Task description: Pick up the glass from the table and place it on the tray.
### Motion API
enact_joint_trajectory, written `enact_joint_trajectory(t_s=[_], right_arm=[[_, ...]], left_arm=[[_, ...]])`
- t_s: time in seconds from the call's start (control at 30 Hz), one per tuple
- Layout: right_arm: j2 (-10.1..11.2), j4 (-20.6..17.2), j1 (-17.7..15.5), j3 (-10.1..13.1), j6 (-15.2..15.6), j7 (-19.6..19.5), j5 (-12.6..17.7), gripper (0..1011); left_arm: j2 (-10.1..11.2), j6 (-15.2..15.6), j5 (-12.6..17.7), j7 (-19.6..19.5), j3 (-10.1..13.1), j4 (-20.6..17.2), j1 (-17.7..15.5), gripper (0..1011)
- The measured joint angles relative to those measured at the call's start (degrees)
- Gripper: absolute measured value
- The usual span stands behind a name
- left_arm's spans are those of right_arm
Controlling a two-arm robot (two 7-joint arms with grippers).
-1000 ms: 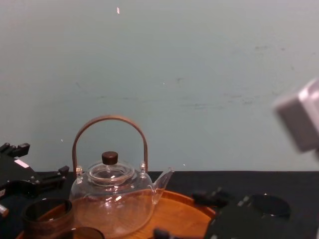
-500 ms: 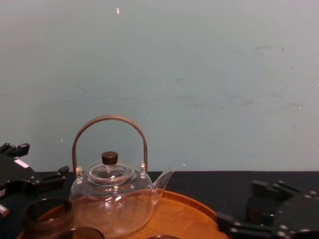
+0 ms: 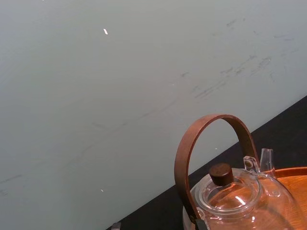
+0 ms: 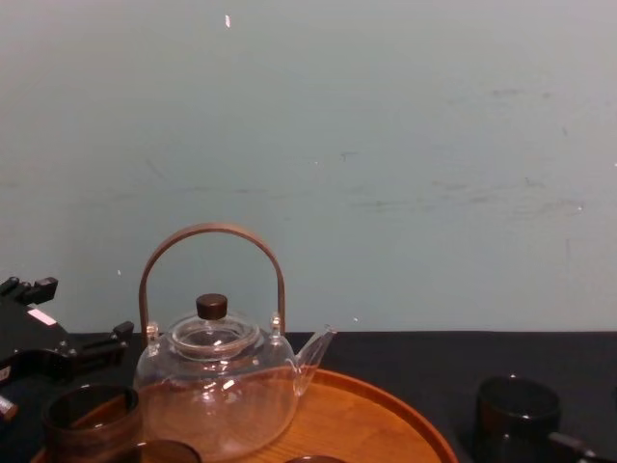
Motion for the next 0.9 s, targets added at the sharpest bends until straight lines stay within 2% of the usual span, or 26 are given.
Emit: enact_joint_trajectory(t_s=[0.2, 0.4, 0.57, 0.9], right_arm=[[-0.86, 1.62, 0.75, 1.61, 1.32, -1.59, -0.32, 1002], [-2.67, 5.25, 4.68, 1.81, 5.01, -2.57, -0.37, 1002], [-4.21, 8.67, 7.99, 1.09, 6.66, -3.09, -1.24, 1002], [-5.73, 12.03, 11.7, -1.43, 7.3, -2.1, -3.11, 1002]], left_arm=[[0.0, 0.0, 0.0, 0.0, 0.0, 0.0, 0.0, 1001], [0.0, 0.0, -0.01, 0.0, 0.0, 0.0, 0.0, 1001], [0.0, 0.0, 0.0, 0.0, 0.0, 0.0, 0.0, 1001], [0.0, 0.0, 0.0, 0.0, 0.0, 0.0, 0.0, 1001]])
